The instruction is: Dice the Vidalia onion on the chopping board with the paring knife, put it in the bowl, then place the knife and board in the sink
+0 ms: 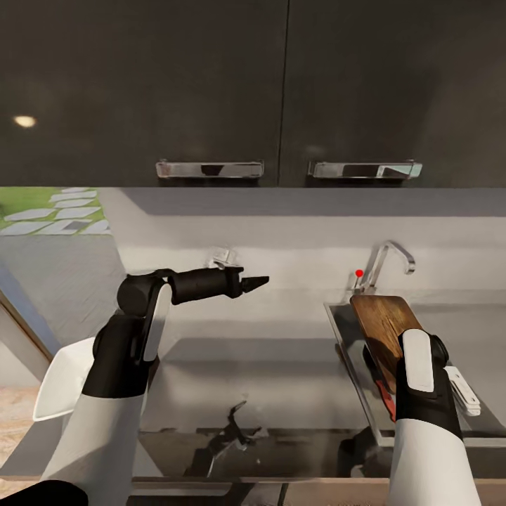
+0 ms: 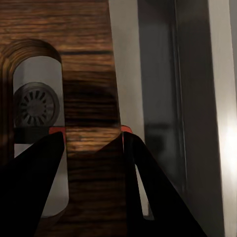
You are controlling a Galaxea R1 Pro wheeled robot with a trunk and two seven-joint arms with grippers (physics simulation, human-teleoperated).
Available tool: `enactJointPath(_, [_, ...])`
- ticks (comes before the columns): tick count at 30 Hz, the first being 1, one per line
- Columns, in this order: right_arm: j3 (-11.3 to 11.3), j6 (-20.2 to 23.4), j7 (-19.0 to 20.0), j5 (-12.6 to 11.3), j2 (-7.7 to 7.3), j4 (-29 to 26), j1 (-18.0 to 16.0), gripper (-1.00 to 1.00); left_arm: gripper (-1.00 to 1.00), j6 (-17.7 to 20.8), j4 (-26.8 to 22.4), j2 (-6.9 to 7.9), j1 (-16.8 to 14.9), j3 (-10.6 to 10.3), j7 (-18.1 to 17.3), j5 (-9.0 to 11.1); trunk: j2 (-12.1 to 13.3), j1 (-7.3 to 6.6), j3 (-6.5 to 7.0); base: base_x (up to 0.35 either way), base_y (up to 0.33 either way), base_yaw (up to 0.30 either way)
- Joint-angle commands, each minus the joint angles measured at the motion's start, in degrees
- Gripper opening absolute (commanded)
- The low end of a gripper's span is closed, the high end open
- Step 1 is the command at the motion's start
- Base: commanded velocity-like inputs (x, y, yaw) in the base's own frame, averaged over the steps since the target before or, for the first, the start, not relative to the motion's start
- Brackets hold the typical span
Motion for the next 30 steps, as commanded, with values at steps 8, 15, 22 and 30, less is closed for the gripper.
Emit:
enactJointPath(8, [-0.8, 0.6, -0.2, -0.2, 0.04, -0.1, -0.1, -1.0, 1.0, -2.8, -0.2, 0.47, -0.1, -0.5, -0.2, 0.1, -0.1, 0.03, -0.49, 0.01, -0.016, 0.0])
enactJointPath(15, [-0.8, 0.6, -0.2, -0.1, 0.04, -0.1, -0.1, -1.0, 1.0, -2.9, -0.2, 0.49, -0.1, -0.5, -0.2, 0.1, -0.1, 0.03, -0.58, 0.052, -0.113, 0.0])
enactJointPath(22, [-0.8, 0.6, -0.2, -0.1, 0.04, -0.1, -0.1, -1.0, 1.0, -2.9, -0.2, 0.49, -0.1, -0.6, -0.2, 0.1, -0.1, 0.03, -1.13, 0.001, -0.003, 0.0])
enactJointPath(30, [-0.8, 0.7, -0.2, -0.1, 0.04, -0.1, -0.1, -1.0, 1.0, -2.9, -0.3, 0.49, -0.1, -0.6, -0.2, 0.1, -0.1, 0.03, -1.86, 0.0, 0.0, 0.0])
